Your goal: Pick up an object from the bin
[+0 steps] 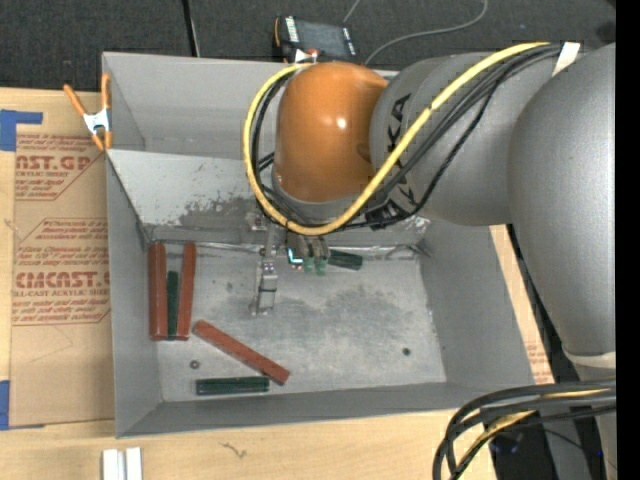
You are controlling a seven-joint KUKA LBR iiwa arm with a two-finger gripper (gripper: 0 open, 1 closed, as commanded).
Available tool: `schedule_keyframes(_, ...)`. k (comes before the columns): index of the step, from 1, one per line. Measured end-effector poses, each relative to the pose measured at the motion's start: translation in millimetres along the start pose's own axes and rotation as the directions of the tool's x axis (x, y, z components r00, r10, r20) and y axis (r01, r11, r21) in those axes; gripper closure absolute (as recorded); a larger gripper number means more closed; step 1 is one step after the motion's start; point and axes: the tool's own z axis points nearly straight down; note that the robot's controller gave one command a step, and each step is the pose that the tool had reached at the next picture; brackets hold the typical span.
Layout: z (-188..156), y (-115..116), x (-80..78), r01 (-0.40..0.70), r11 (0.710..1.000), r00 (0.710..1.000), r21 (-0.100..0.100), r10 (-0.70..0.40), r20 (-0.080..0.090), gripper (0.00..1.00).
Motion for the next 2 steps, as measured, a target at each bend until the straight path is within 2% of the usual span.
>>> schedule_keyframes(1,97.8,49.4,62.4,-0.129,0.992,0.992,0.001,0.129,-0.003,0.0)
schedule_keyframes(2,93.4,47.4,58.5,-0.133,0.991,0.991,-0.001,0.133,0.004,1.0)
